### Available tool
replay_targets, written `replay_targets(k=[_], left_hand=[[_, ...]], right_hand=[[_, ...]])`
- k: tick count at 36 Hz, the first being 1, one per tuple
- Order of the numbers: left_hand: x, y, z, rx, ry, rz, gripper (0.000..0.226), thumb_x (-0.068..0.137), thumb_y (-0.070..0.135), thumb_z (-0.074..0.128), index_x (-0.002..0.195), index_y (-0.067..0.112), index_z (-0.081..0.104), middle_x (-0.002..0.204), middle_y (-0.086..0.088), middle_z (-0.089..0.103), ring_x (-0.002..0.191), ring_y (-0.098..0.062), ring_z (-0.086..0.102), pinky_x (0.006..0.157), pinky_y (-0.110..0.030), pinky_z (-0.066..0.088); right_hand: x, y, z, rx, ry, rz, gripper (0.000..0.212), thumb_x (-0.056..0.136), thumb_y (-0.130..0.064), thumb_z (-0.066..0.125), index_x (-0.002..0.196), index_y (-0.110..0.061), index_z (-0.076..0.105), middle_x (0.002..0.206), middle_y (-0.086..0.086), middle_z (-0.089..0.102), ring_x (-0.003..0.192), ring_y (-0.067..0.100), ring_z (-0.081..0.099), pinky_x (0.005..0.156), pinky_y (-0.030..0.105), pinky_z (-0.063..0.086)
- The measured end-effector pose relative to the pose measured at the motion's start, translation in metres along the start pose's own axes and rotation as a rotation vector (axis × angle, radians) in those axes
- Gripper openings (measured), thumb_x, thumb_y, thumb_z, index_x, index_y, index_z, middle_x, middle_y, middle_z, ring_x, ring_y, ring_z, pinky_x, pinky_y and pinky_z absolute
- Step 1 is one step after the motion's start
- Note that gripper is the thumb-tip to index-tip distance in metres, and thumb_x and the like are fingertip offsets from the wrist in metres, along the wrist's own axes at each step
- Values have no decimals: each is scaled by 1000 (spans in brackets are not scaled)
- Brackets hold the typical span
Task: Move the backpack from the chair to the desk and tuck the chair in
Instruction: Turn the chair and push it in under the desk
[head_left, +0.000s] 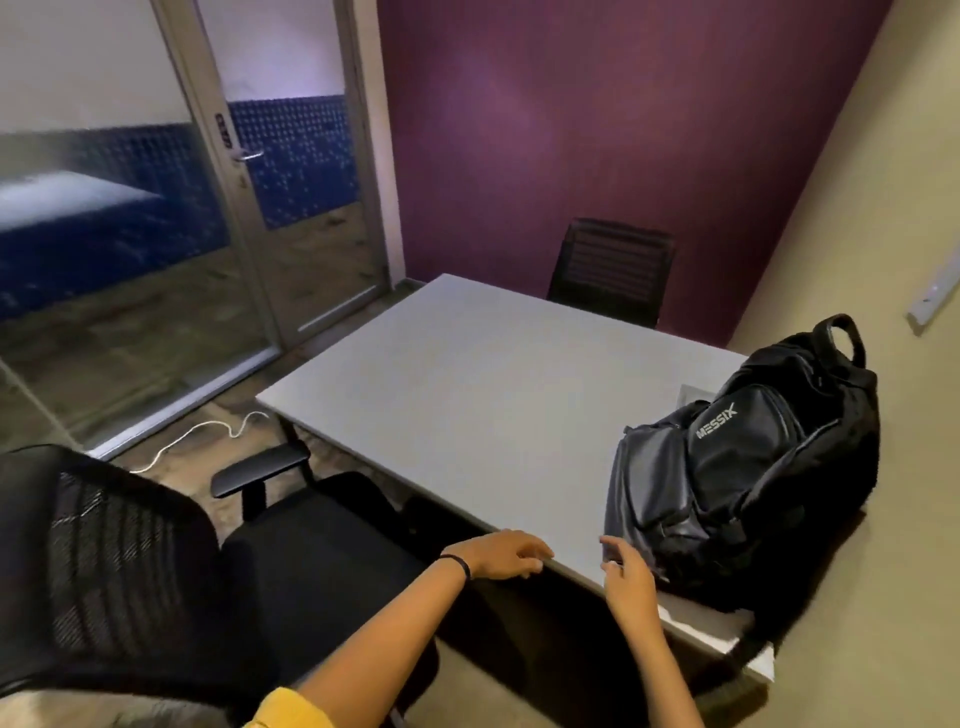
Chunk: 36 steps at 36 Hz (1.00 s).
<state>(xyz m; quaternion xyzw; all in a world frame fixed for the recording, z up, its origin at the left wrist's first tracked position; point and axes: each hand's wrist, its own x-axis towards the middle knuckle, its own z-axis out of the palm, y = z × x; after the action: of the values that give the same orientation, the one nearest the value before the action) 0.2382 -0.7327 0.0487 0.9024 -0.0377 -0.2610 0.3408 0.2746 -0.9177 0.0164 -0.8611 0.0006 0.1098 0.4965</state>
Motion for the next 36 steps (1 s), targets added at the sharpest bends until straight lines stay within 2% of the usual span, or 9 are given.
replay_targets(k=[5,7,10,17,20,22,24,28,36], left_hand=[[-67,-61,-17,-34,140,-142,39,99,22,42,137,15,46,141,-8,50,126,-23,50,108,-32,33],[-98,-94,-21,-67,181,-220,38,99,21,42,137,16,47,139,-7,53,120,-21,56,105,-31,38],[-149,-143,-26,-93,260,-338,37,98,20,42,134,17,49,135,-7,57,113,-19,61,103,-35,44],[-274,-234,-38,-261,470,-497,34,98,17,45,131,17,53,125,-9,63,109,-20,62,93,-27,47],[-318,-272,-43,-144,553,-507,33,98,20,45,129,19,56,132,-3,59,124,-17,52,106,-30,35],[-341,-301,-45,47,587,-547,32,99,25,43,128,24,56,140,2,52,138,-17,35,118,-47,9],[-360,-330,-47,207,611,-608,33,99,32,39,128,29,56,146,4,44,145,-17,19,114,-58,-11],[-402,-377,-51,181,614,-650,38,101,39,33,130,29,55,153,1,35,148,-21,11,114,-59,-10],[-434,-418,-64,156,497,-494,44,102,37,29,145,31,32,160,6,13,149,-16,2,115,-59,-5]], right_hand=[[-18,-22,61,-58,-195,-90,32,97,-3,37,125,-8,52,135,14,52,121,31,51,95,37,43],[-27,-34,86,-72,-282,-122,32,99,-8,36,128,-10,50,135,12,51,120,29,53,99,38,45],[-42,-49,123,-94,-400,-196,34,99,-10,37,131,-11,49,137,11,50,122,27,52,107,46,40],[-92,-94,220,-182,-565,-315,37,97,-9,42,133,-14,45,135,11,51,119,25,55,104,44,43],[-123,-116,266,-195,-608,-337,38,97,-8,43,135,-12,42,136,14,51,120,28,53,104,44,44],[-147,-130,297,-197,-638,-362,38,97,-9,44,135,-11,41,135,14,51,120,27,53,102,39,44],[-170,-142,327,-212,-678,-395,37,97,-10,44,134,-12,42,134,13,52,120,24,52,99,32,42],[-215,-163,387,-224,-786,-433,39,98,-18,45,136,-10,41,140,9,48,129,20,44,106,29,34],[-271,-191,476,-294,-860,-446,57,97,-38,44,146,-11,28,150,6,34,137,16,32,111,25,24]])
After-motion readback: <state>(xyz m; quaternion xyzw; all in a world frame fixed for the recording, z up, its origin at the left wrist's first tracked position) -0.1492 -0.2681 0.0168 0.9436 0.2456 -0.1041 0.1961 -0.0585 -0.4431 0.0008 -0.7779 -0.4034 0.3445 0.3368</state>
